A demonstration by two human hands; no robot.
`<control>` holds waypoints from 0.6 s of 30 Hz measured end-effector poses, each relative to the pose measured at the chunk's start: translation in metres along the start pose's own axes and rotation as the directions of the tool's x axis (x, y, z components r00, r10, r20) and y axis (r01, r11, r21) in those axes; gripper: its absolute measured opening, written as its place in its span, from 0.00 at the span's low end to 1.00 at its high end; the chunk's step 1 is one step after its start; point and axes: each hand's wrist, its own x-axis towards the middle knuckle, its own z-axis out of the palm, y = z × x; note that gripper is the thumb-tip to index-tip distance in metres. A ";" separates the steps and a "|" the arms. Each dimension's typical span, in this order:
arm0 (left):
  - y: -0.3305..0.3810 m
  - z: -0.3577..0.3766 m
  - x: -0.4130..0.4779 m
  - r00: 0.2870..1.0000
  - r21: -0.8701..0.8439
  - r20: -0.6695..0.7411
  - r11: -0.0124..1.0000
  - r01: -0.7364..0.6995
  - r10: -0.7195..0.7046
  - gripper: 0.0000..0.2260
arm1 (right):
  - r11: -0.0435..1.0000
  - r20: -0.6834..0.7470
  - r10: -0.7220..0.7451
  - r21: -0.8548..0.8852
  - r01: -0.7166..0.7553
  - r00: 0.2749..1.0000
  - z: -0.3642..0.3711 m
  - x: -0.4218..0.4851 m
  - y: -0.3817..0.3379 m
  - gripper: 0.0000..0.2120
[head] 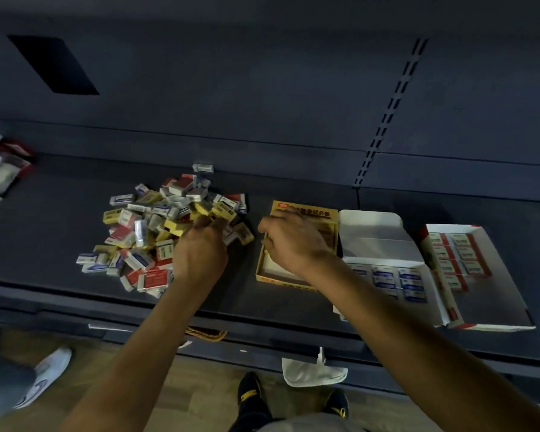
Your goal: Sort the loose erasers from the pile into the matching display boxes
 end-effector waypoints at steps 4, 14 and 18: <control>-0.006 -0.003 0.007 0.995 0.070 0.099 0.997 -0.027 0.020 0.22 | 0.998 0.032 -0.029 -0.051 0.030 0.999 0.006 0.024 -0.010 0.14; -0.019 0.003 0.019 0.990 0.064 0.093 0.991 -0.115 0.108 0.15 | 0.985 0.083 0.065 -0.167 -0.051 0.994 0.027 0.043 -0.021 0.21; -0.020 -0.001 0.019 0.987 0.027 0.113 0.993 -0.119 0.115 0.17 | 0.987 0.047 0.080 -0.146 -0.072 0.996 0.030 0.042 -0.021 0.18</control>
